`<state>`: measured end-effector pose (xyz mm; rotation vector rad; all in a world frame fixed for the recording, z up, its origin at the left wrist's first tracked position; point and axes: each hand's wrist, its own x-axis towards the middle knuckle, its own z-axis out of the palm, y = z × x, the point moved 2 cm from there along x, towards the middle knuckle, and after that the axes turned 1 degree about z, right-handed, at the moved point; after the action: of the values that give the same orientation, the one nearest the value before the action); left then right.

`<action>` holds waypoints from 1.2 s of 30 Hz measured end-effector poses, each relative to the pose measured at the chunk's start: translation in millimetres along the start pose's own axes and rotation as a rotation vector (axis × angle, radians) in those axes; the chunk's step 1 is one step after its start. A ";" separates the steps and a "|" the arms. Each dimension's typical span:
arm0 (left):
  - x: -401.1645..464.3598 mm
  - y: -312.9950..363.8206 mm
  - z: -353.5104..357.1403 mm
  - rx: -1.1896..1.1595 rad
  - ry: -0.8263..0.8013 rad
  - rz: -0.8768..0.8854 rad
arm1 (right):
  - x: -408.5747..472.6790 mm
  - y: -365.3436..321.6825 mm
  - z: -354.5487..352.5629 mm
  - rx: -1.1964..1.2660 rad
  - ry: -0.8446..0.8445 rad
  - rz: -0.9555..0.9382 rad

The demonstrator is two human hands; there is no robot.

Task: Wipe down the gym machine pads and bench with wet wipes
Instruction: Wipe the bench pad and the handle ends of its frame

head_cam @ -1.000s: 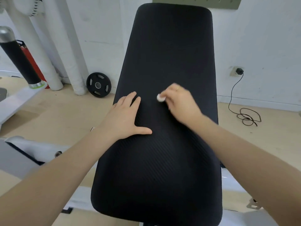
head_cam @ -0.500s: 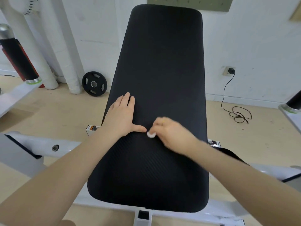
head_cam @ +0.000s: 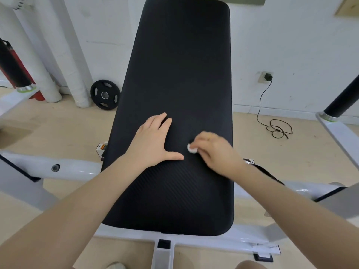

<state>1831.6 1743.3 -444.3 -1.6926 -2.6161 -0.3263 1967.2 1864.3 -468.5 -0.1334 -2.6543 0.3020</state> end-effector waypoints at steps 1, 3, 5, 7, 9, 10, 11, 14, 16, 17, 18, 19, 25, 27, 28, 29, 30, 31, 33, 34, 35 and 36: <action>1.2 4.4 1.4 0.014 -0.008 0.010 | -12.5 -7.7 2.6 0.004 -0.053 -0.031; 3.9 14.1 5.0 0.066 -0.026 0.024 | -16.6 -8.0 -1.0 0.002 -0.077 -0.078; 6.9 20.6 8.3 0.138 -0.039 0.020 | 3.9 13.5 -15.4 0.017 0.061 -0.008; 9.0 22.0 10.5 0.164 -0.039 -0.002 | 32.1 47.7 -35.0 0.028 0.287 0.185; 9.3 21.7 11.8 0.167 -0.044 -0.014 | 53.9 80.8 -47.0 0.007 0.380 0.350; 9.2 21.1 12.5 0.165 -0.045 -0.016 | 60.6 92.6 -49.5 -0.002 0.374 0.400; 9.6 20.7 13.1 0.158 -0.044 -0.018 | 64.5 100.5 -49.9 -0.015 0.352 0.415; 10.1 20.6 14.8 0.129 -0.038 -0.028 | 52.3 97.7 -45.0 -0.058 0.294 0.265; 9.1 20.9 15.2 0.117 -0.039 -0.034 | 25.3 83.6 -38.7 -0.040 0.248 0.165; 8.3 21.4 15.1 0.119 -0.040 -0.036 | 8.4 74.9 -33.2 -0.018 0.227 0.127; 7.1 21.8 15.2 0.125 -0.041 -0.037 | -9.5 64.2 -26.6 0.009 0.205 0.096; 6.1 22.6 15.3 0.131 -0.044 -0.039 | -26.6 52.9 -20.4 0.035 0.176 0.065; -5.7 31.1 14.3 0.183 0.010 -0.057 | -48.0 31.4 -24.3 0.070 0.073 -0.006; -13.7 32.7 14.8 0.166 0.060 -0.054 | -14.2 51.7 -46.8 0.053 0.281 0.227; -17.8 33.3 15.3 0.146 0.071 -0.051 | 3.6 63.3 -54.2 0.025 0.336 0.317; -22.5 33.7 16.3 0.129 0.069 -0.046 | 17.9 71.8 -55.6 0.022 0.328 0.365; -27.6 34.4 17.4 0.113 0.063 -0.039 | 26.6 75.5 -52.2 0.030 0.290 0.380; -32.3 34.7 18.6 0.095 0.065 -0.029 | 30.5 75.6 -46.1 0.030 0.265 0.362; -40.8 34.9 19.7 0.063 0.073 0.003 | 18.3 65.6 -32.3 0.010 0.256 0.260; -45.0 34.7 20.2 0.059 0.064 0.013 | 5.4 56.5 -27.0 0.008 0.241 0.196; -48.5 33.9 21.3 0.058 0.044 0.023 | -9.6 47.4 -21.9 0.006 0.212 0.147; -51.9 33.3 22.8 0.055 0.024 0.034 | -27.0 37.8 -15.8 0.002 0.184 0.114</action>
<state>1885.8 1713.8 -467.2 -1.7030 -2.5518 -0.2703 2000.1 1900.1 -475.3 -0.2985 -2.4681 0.3136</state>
